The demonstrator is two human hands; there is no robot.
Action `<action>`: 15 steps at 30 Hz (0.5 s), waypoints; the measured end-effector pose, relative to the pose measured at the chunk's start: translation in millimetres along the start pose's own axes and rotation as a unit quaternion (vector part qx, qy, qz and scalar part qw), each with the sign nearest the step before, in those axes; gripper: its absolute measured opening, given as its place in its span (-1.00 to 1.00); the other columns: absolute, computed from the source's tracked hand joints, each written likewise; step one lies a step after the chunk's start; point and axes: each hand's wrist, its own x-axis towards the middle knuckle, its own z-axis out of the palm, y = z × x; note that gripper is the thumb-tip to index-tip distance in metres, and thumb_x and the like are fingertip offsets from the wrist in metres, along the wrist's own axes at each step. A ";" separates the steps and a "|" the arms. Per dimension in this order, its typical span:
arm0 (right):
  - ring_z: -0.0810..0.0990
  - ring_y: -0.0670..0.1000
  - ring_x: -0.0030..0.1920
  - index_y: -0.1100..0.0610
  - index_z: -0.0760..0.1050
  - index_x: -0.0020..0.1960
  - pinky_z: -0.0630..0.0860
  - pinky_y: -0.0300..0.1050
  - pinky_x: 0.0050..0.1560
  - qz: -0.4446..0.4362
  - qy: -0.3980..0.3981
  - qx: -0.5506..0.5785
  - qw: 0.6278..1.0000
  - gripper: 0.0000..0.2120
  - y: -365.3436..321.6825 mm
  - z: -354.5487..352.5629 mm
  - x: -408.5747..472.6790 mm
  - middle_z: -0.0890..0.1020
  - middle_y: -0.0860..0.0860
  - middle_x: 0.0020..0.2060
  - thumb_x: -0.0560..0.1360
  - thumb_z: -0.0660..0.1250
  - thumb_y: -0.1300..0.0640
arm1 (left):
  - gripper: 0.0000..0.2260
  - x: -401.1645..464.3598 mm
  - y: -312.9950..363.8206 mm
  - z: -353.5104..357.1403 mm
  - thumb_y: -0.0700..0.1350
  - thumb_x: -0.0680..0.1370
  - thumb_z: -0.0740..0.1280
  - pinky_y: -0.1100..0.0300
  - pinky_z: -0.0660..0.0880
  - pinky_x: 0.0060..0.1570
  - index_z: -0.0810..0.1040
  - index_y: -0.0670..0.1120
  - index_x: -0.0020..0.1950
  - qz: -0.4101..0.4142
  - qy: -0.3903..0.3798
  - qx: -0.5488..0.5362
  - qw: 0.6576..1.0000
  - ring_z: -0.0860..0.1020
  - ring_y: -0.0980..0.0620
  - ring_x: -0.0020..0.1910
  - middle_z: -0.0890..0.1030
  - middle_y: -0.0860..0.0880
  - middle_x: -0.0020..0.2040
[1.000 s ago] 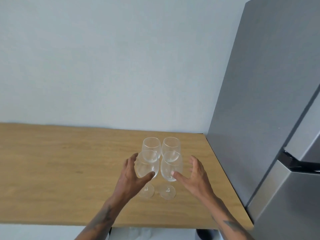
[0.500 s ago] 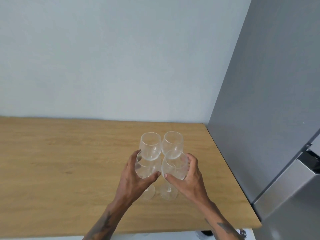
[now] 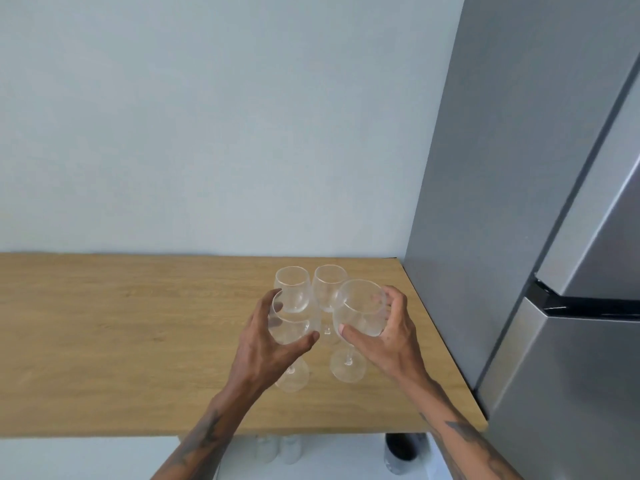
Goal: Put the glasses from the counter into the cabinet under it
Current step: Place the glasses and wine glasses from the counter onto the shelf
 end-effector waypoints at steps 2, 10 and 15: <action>0.38 -0.09 0.25 -0.16 0.16 0.30 0.31 -0.30 0.11 -0.013 0.006 0.008 1.000 -0.18 -8.4 -18.1 -10.6 0.42 -0.13 0.26 0.23 0.59 -0.12 | -0.16 -13.5 17.4 -0.4 0.32 0.21 0.55 0.12 0.54 -0.01 0.28 0.30 0.42 0.008 0.002 -0.005 1.000 0.55 0.20 0.15 0.52 0.13 0.27; 0.34 -0.12 0.28 -0.15 0.15 0.32 0.27 -0.27 0.17 -0.030 0.014 0.009 0.999 -0.19 -16.2 -75.1 -65.0 0.38 -0.13 0.28 0.25 0.58 -0.12 | -0.17 -69.2 59.6 11.7 0.33 0.20 0.56 0.31 0.46 -0.17 0.26 0.36 0.38 0.024 0.001 -0.018 1.000 0.57 0.25 0.10 0.54 0.19 0.21; 0.36 -0.12 0.26 -0.11 0.17 0.31 0.24 -0.46 0.05 -0.009 0.012 0.003 1.000 -0.20 -2.5 -90.6 -103.9 0.42 -0.08 0.30 0.26 0.60 -0.08 | -0.14 -108.5 57.2 22.9 0.34 0.21 0.57 0.29 0.49 -0.18 0.27 0.29 0.42 0.017 -0.009 -0.011 1.000 0.60 0.19 0.10 0.54 0.14 0.22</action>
